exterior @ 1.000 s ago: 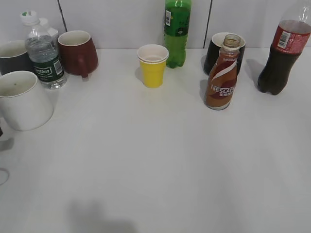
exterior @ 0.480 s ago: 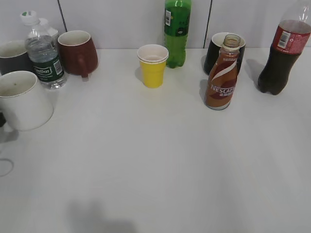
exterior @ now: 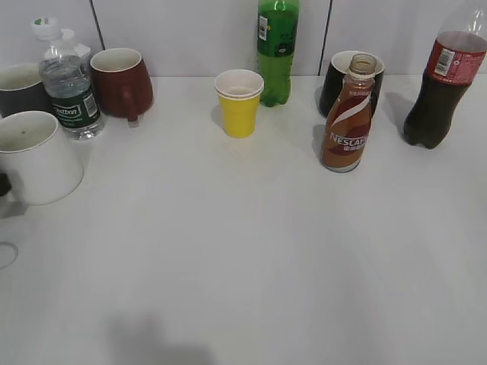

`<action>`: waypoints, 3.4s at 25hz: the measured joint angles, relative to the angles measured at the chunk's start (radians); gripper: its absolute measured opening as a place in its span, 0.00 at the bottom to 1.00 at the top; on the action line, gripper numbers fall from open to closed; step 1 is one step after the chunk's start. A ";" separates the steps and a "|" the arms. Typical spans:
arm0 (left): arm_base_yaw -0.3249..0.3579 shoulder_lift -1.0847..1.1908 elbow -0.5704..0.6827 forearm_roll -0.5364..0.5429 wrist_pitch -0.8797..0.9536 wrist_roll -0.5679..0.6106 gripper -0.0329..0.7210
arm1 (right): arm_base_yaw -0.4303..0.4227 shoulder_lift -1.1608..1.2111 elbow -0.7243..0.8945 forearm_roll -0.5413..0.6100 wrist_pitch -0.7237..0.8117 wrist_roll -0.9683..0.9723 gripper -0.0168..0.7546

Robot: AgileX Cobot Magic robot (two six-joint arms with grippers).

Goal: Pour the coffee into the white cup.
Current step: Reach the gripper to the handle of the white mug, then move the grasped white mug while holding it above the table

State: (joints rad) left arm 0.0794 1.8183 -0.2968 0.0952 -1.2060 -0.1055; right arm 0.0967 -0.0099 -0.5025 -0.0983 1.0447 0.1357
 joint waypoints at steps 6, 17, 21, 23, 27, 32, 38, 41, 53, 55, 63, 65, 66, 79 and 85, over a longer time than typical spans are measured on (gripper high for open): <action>0.002 0.029 -0.014 0.013 -0.006 0.000 0.50 | 0.000 0.000 0.000 0.000 0.000 0.000 0.78; 0.002 0.037 -0.041 0.017 -0.007 0.000 0.50 | 0.000 0.000 0.000 0.000 0.000 0.000 0.78; 0.004 0.038 -0.043 0.018 -0.007 0.000 0.50 | 0.000 0.000 0.000 0.000 0.000 0.000 0.78; 0.016 0.039 -0.043 0.026 -0.006 0.000 0.50 | 0.000 0.000 0.000 0.000 -0.001 0.000 0.78; 0.044 0.041 -0.044 0.066 -0.006 0.000 0.50 | 0.000 0.000 0.000 0.000 -0.001 0.000 0.78; 0.059 0.066 -0.100 0.144 -0.003 0.000 0.48 | 0.000 0.000 0.000 0.000 -0.001 0.000 0.78; 0.060 0.079 -0.133 0.192 0.000 0.000 0.34 | 0.000 0.000 0.000 0.000 0.000 0.000 0.78; 0.060 0.079 -0.133 0.208 0.003 0.001 0.16 | 0.000 0.000 0.000 0.000 0.000 0.000 0.78; 0.060 0.069 -0.133 0.337 0.017 -0.001 0.09 | 0.000 0.000 0.000 0.000 -0.001 0.000 0.78; 0.060 0.054 -0.133 0.386 0.032 -0.014 0.09 | 0.000 0.000 0.000 0.000 -0.001 0.000 0.78; 0.060 0.017 -0.262 0.677 0.041 -0.202 0.09 | 0.000 0.000 0.000 0.000 -0.001 0.000 0.78; 0.060 0.017 -0.307 0.767 0.041 -0.276 0.09 | 0.000 0.000 0.000 0.000 -0.001 0.000 0.78; 0.059 0.017 -0.329 0.812 0.040 -0.305 0.09 | 0.000 0.000 0.000 0.000 0.000 0.000 0.78; -0.156 0.061 -0.441 0.908 0.038 -0.390 0.09 | 0.000 0.000 0.000 0.000 -0.001 0.000 0.78; -0.207 0.070 -0.451 0.936 0.043 -0.390 0.09 | 0.000 0.000 0.000 0.000 -0.001 0.000 0.78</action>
State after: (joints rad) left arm -0.1281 1.8886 -0.7475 1.0308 -1.1634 -0.4955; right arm 0.0967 -0.0099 -0.5025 -0.0983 1.0441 0.1357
